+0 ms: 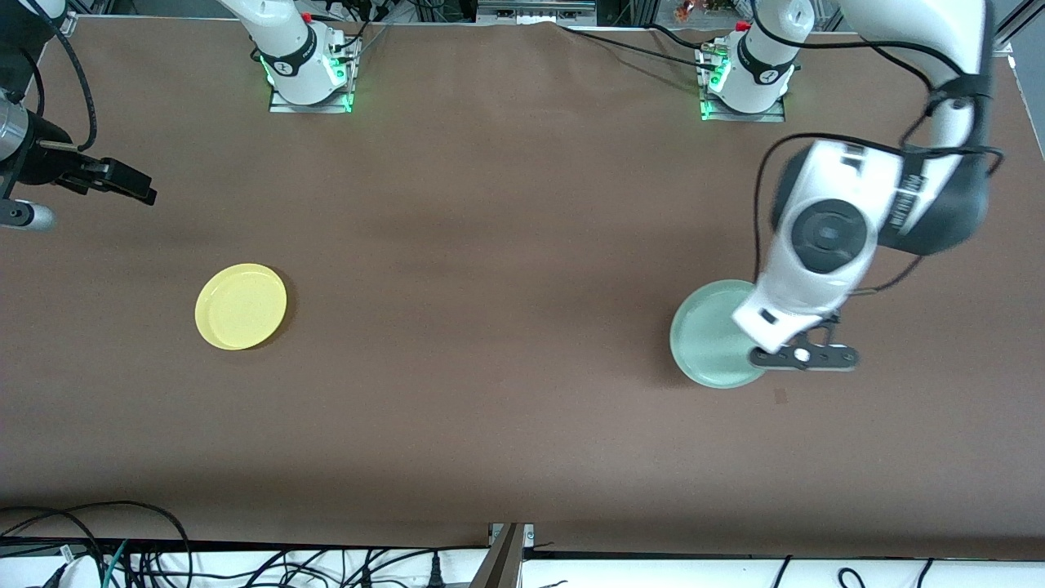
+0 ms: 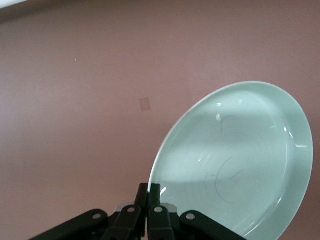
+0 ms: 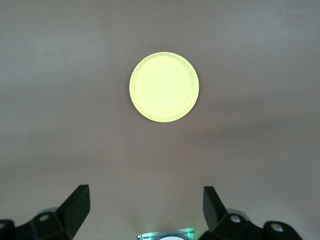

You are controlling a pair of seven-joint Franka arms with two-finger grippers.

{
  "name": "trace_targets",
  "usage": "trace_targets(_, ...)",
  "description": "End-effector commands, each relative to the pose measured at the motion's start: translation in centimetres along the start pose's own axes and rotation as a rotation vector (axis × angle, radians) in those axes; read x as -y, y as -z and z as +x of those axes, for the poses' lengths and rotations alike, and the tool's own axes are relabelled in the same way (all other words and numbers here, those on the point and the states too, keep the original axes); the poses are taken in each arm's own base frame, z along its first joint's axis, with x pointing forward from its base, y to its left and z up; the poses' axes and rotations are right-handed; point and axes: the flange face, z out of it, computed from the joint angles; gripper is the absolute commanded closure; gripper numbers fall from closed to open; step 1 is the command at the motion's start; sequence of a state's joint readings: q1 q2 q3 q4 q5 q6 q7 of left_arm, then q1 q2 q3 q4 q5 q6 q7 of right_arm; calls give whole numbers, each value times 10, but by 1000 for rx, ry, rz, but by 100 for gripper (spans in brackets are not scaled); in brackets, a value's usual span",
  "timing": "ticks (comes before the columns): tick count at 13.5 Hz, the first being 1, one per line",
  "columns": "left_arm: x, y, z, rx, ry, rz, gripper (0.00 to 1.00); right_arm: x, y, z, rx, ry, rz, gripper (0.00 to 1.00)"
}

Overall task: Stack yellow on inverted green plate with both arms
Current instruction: 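Carry the green plate with the left gripper toward the table middle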

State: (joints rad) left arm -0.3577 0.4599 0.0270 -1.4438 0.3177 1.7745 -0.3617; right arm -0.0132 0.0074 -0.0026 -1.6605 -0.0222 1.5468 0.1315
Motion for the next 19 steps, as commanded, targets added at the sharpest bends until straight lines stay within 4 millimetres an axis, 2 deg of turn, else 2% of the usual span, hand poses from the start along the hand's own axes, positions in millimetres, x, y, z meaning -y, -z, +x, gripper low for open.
trace_targets(1,-65,21,-17,-65,4,150,100,-2,3,-3,2,2,4,0)
trace_targets(3,-112,29,-31,-148,-23,251,100,-2,3,-3,2,2,4,0)
trace_targets(5,-135,35,-45,-155,-38,275,100,-2,3,-3,2,2,4,0)
trace_targets(8,-196,39,-84,-184,-44,364,100,-2,3,-3,2,2,4,0)
trace_targets(10,-247,12,-115,-189,-1,454,100,-2,3,-3,2,2,4,0)
trace_targets(13,-304,-6,-152,-306,3,569,100,-2,3,-3,2,2,4,0)
trace_targets(17,-348,-4,-160,-366,21,619,100,-1,3,-3,2,2,5,0)
trace_targets(19,-363,-6,-150,-418,42,610,100,-1,3,-3,2,2,5,0)
